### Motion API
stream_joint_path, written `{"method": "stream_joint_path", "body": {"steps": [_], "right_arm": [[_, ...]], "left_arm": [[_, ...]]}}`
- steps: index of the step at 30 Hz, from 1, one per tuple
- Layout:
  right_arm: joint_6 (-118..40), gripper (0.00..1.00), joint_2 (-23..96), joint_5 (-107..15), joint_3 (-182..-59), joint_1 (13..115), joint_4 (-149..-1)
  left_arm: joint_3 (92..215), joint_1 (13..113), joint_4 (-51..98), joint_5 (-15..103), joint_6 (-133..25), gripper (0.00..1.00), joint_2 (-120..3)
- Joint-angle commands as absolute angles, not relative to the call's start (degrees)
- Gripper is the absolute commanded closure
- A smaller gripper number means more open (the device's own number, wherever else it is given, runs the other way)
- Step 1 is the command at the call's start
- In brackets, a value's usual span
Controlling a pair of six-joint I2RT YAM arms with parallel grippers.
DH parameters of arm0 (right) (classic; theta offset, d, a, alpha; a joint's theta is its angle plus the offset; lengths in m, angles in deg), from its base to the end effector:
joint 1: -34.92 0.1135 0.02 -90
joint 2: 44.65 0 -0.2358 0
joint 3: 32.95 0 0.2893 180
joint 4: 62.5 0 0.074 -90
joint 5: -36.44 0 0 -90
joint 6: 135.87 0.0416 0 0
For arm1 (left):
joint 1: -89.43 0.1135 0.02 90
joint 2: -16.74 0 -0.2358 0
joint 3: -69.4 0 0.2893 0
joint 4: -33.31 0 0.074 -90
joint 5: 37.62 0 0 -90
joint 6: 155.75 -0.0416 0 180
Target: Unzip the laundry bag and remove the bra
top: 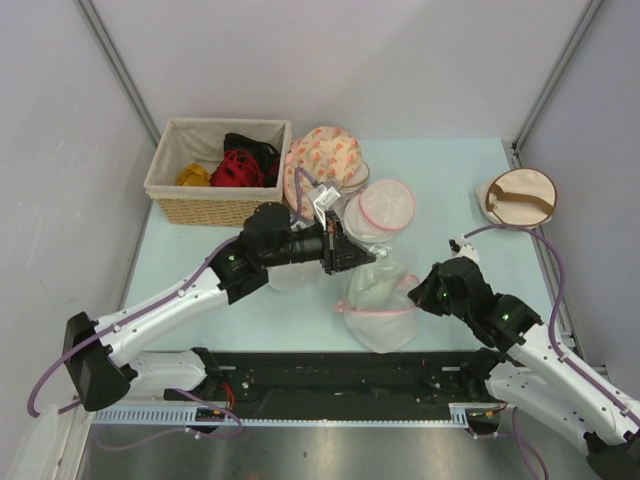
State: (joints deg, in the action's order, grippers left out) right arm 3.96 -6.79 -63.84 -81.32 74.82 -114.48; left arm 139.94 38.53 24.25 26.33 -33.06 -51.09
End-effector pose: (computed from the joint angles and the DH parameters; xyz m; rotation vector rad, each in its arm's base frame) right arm 0.1616 0.1254 0.2349 0.2989 2.3374 0.5986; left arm 0.1944 -0.2681 0.3332 0.6747 1.7762 -1.4305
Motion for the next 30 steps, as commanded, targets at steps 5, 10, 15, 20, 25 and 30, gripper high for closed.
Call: {"method": "stream_joint_path", "body": {"steps": [5,10,15,20,25,30], "right_arm": [[5.2,1.0,-8.18,-66.04,-82.98,75.44,-113.84],[5.02,1.0,-8.0,-66.04,-83.07,75.44,-113.76],[4.76,1.0,-7.83,-65.95,-82.98,75.53,-112.88],[5.11,1.0,-7.3,-66.21,-82.98,75.61,-113.4],[5.2,1.0,-7.04,-66.83,-82.98,75.61,-112.88],[5.99,1.0,-6.25,-66.66,-82.98,75.61,-111.91]], "left_arm": [[141.4,42.49,29.59,22.41,-29.8,0.99,-47.16],[144.82,46.08,29.78,24.33,-29.01,1.0,-44.79],[161.73,50.66,15.34,37.22,-38.65,1.0,-48.64],[176.53,57.42,8.16,43.4,-44.55,0.99,-55.06],[187.18,67.34,3.5,47.36,-44.66,0.99,-61.21],[187.89,78.32,4.11,47.11,-41.24,1.0,-68.41]]}}
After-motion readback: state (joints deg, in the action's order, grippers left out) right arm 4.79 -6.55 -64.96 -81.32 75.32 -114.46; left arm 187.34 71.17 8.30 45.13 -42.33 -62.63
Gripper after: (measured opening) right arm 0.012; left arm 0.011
